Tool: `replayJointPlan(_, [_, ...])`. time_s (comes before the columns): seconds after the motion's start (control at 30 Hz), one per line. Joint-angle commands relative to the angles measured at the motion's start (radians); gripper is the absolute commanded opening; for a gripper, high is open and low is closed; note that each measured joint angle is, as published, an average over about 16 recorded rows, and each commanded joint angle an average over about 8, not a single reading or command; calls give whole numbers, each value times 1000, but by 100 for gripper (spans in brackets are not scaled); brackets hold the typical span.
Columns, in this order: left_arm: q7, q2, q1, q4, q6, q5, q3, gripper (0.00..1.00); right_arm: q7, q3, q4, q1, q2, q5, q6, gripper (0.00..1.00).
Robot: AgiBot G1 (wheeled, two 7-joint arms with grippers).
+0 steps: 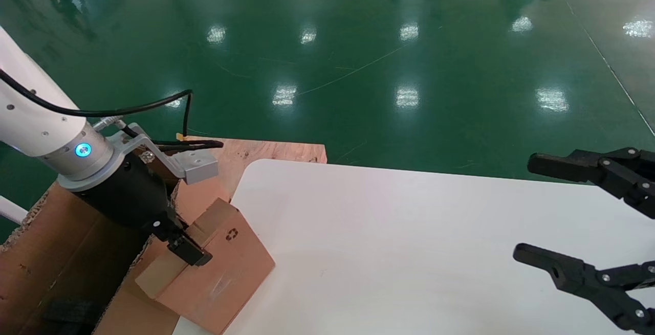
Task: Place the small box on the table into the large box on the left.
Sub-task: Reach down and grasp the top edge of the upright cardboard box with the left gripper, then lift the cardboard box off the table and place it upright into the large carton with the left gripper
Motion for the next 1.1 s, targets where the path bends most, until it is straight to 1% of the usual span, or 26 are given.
replayJointPlan(0.03, [1, -2, -5, -7, -4, -1, -2, 0, 0, 0, 0, 0, 0, 0, 0, 100])
replayJointPlan(0.27, [35, 34, -71, 26, -27, 1, -41, 0, 0, 0, 0, 0, 0, 0, 0, 100])
replayJointPlan(0.4, [74, 68, -131, 83, -30, 19, -66, 0, 0, 0, 0, 0, 0, 0, 0, 100])
replayJointPlan(0.5, [122, 91, -192, 143, -30, 48, -84, 0, 0, 0, 0, 0, 0, 0, 0, 100])
replayJointPlan(0.7, [254, 128, -357, 297, -44, 148, -116, 0, 0, 0, 0, 0, 0, 0, 0, 100])
replayJointPlan(0.83, [310, 139, -466, 392, -34, 236, -113, 0, 0, 0, 0, 0, 0, 0, 0, 100])
replayJointPlan(0.97, [312, 128, -550, 442, -1, 329, -87, 0, 0, 0, 0, 0, 0, 0, 0, 100])
replayJointPlan(1.1, [269, 88, -593, 445, 35, 383, -46, 0, 0, 0, 0, 0, 0, 0, 0, 100])
